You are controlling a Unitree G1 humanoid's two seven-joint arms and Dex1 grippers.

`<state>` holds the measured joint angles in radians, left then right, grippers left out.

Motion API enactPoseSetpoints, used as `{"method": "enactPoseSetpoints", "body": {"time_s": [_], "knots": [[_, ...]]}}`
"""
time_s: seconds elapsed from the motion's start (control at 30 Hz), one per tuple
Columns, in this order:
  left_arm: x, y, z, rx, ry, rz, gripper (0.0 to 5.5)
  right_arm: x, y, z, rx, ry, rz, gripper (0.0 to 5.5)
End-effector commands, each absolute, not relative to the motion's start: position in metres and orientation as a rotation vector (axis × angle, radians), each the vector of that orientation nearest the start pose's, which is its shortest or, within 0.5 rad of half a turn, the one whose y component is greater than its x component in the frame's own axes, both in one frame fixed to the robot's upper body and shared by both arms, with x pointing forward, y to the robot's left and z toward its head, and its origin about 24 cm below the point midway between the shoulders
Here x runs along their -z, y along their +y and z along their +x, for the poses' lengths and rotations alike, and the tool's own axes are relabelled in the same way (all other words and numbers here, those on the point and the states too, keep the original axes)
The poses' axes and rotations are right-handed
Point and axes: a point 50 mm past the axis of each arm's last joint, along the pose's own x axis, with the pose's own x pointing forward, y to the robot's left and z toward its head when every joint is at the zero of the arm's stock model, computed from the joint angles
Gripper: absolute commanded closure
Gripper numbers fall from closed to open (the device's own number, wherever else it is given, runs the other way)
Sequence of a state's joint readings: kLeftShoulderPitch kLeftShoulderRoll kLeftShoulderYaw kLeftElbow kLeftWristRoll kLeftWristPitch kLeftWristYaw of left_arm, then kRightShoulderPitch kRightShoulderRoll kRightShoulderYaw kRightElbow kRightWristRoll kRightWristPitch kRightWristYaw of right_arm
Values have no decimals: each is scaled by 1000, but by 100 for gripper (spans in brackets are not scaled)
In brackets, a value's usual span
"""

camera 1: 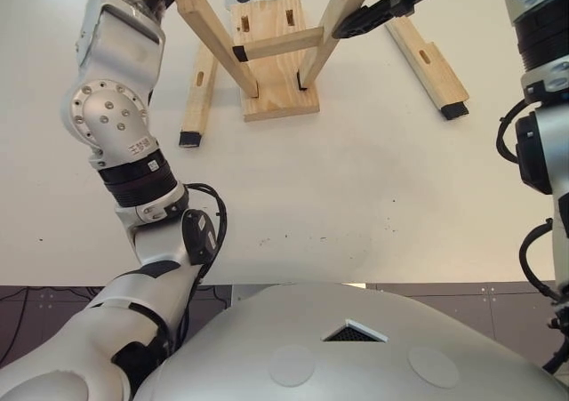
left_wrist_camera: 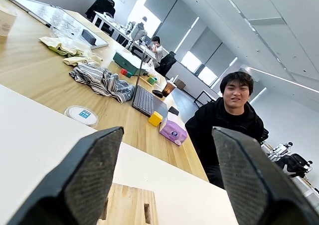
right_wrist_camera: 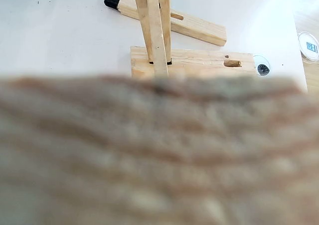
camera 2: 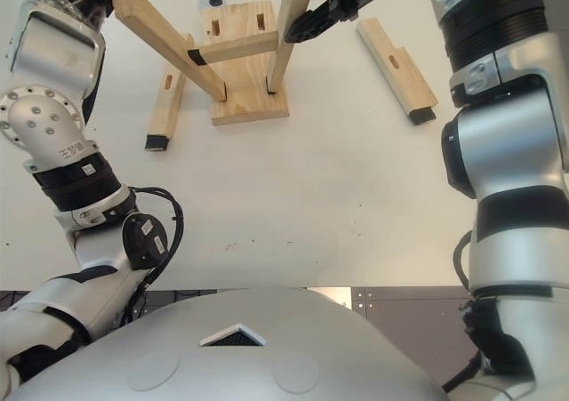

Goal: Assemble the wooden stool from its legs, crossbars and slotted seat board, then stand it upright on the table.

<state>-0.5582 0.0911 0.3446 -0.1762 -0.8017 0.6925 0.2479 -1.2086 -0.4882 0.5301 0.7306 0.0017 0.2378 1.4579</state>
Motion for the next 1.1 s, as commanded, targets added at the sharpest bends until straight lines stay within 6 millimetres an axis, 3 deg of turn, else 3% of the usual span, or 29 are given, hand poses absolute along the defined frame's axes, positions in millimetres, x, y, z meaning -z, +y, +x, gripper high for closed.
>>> {"method": "enactPoseSetpoints", "body": {"time_s": [0.03, 0.23, 0.33, 0.4, 0.47, 0.57, 0.7, 0.9, 1.1], "knots": [[-185, 130, 325, 179, 16, -663, 223, -142, -122, 361, -1464, 822, -994, 346], [-177, 120, 324, 191, 38, -692, 223, -134, -100, 355, -1535, 861, -947, 346], [-171, 114, 325, 203, 64, -693, 223, -148, -79, 357, -1514, 766, -645, 346], [-165, 116, 326, 200, 86, -683, 223, -160, -80, 362, -1430, 718, -430, 346], [-161, 121, 328, 187, 99, -672, 223, -165, -90, 364, -1366, 703, -303, 346], [-157, 134, 330, 161, 118, -646, 223, -165, -105, 359, -1327, 689, -197, 302], [-153, 149, 334, 127, 141, -607, 223, -162, -108, 340, -1344, 655, -131, 236], [-150, 172, 342, 35, 157, -554, 223, -163, -107, 305, -1362, 601, -35, 236], [-146, 208, 329, -91, 151, -318, 223, -164, -114, 293, -1195, 484, -2, 236]]}}
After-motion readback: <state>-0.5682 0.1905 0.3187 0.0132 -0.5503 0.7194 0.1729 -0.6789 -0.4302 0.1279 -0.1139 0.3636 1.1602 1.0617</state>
